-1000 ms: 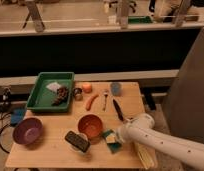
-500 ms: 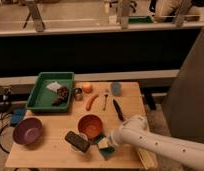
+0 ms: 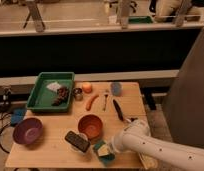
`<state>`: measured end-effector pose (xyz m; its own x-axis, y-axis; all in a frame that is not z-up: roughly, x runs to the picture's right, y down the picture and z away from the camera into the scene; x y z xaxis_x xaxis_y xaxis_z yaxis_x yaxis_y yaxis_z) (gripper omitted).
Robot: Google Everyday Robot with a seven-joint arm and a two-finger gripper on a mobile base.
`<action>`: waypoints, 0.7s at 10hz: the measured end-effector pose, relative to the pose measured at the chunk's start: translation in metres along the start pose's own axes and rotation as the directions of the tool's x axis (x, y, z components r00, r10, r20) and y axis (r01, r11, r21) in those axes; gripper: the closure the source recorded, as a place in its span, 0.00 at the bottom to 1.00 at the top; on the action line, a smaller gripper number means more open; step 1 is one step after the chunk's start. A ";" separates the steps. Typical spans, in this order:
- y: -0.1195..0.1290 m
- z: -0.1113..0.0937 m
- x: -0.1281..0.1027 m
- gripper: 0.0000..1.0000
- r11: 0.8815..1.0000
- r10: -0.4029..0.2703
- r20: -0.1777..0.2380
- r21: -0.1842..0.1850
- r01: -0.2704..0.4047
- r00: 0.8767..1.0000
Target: Wipe table surface with sponge
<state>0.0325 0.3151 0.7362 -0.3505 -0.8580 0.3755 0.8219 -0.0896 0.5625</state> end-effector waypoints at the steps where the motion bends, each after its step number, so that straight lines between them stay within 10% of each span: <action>1: 0.006 -0.002 -0.007 1.00 1.000 0.006 0.002 -0.006 -0.006 1.000; 7: 0.062 -0.021 -0.018 1.00 0.991 0.083 -0.058 -0.097 -0.088 0.995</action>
<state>0.0992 0.3146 0.7490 -0.2547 -0.8902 0.3779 0.8894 -0.0622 0.4529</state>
